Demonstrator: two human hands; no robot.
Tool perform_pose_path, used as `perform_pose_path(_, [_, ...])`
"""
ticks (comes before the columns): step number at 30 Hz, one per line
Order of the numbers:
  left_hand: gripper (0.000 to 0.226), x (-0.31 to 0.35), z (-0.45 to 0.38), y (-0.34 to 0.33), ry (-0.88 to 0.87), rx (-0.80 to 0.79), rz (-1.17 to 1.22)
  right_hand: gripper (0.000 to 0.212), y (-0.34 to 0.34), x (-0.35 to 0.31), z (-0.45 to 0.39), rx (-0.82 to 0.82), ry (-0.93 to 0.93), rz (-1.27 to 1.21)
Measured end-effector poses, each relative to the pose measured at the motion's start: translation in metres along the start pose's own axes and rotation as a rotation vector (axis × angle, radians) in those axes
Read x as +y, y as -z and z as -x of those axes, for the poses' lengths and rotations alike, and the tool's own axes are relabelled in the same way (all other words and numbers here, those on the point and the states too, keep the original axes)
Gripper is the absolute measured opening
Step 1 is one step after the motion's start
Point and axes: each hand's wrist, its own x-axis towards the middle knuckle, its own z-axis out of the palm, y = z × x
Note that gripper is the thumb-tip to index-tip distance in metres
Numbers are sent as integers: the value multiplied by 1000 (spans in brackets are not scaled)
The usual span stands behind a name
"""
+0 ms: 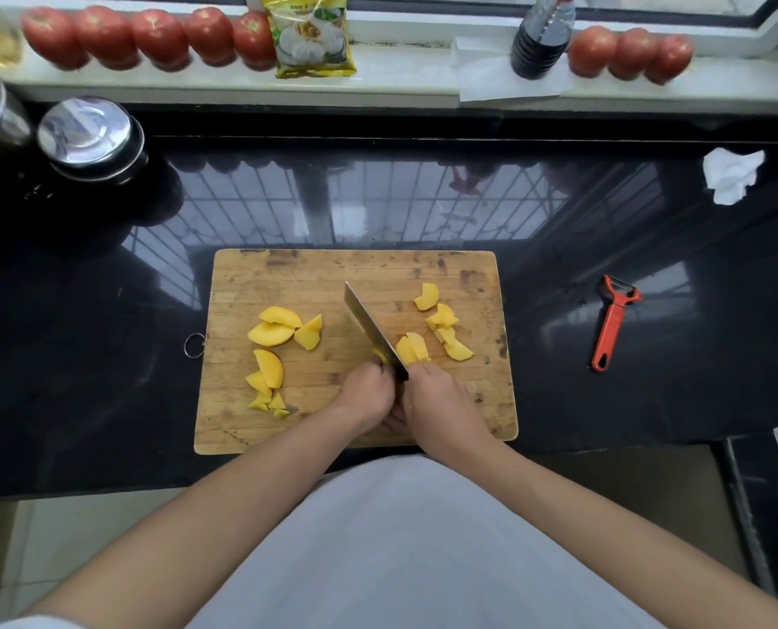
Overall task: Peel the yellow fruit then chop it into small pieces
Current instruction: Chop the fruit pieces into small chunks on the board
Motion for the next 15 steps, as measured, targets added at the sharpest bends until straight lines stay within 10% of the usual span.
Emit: perform_pose_path(15, [33,-10,-3,-4,-31,-27,108,17,12,15,40,-74,-44,120])
